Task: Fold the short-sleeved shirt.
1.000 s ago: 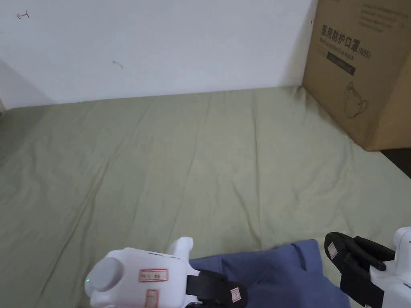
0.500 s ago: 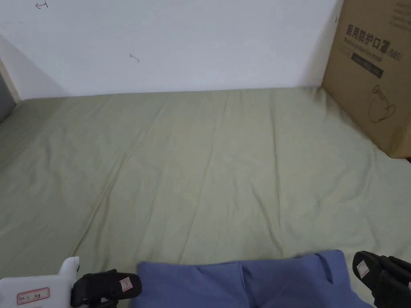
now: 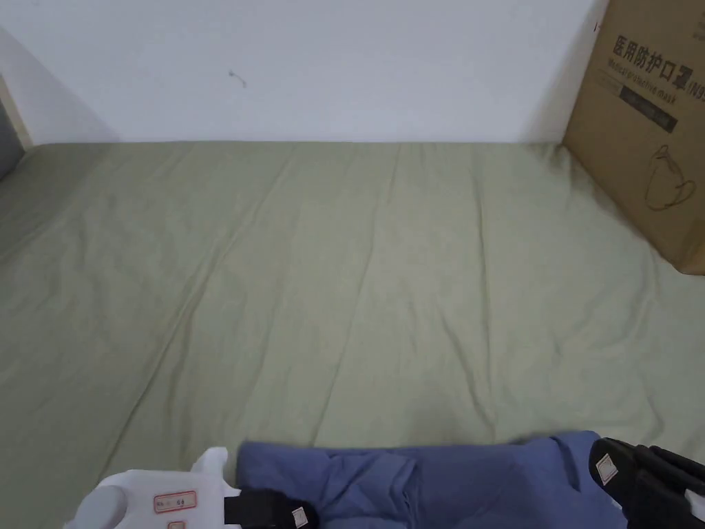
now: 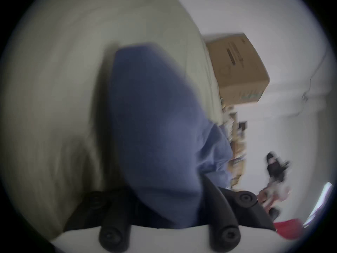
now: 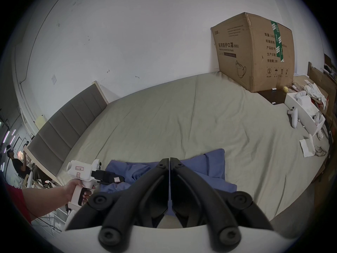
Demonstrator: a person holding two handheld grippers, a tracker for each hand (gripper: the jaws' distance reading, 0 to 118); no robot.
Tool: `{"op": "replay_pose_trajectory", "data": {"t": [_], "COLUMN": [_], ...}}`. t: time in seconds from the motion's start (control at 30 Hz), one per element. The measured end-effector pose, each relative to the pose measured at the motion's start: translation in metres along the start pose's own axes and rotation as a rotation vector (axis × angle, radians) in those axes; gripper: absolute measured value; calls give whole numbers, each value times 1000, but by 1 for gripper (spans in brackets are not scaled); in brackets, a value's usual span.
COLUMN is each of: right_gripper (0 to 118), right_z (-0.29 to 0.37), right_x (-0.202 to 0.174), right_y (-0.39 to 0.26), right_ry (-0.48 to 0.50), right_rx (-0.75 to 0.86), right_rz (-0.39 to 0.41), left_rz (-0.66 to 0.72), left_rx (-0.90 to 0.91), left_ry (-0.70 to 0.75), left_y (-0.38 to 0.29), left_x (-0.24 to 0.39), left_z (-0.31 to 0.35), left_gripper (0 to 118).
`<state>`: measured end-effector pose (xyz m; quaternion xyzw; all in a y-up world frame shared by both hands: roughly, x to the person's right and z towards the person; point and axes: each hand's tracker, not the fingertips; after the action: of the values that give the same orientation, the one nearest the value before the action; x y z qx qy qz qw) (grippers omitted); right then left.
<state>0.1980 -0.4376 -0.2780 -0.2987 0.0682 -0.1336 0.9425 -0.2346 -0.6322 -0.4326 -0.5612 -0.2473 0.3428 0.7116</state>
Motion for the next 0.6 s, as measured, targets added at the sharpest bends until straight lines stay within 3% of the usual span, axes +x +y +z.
{"op": "replay_pose_trajectory", "data": {"t": [0.03,0.1,0.23,0.3,0.4,0.47,0.6], "right_gripper": [1,1,1,1,1,1,1], "right_z": [0,-1,0,-1,0,2,11], "right_x": [1,3,12,14,18,20,25], "right_y": [-1,-2,-3,-2,-3,-6,-12], "right_ry": [0,3,43,44,53,68,65], "right_rx": [-5,-10,32,41,46,52,58], "right_rz": [1,-7,-66,-81,-117,-142,-149], "left_rz": [98,50,-56,-158,-431,-502,-402], "left_rx": [15,29,132,208,233,188,142], "left_ry": [-216,-49,-23,162,611,706,513], "left_y": [-1,-2,-13,-13,-19,-23,-25], "left_x": [4,29,66,81,115,125,141], "left_z": [7,15,83,123,143,136,96], "left_gripper": [11,12,12,12,12,12,12]}}
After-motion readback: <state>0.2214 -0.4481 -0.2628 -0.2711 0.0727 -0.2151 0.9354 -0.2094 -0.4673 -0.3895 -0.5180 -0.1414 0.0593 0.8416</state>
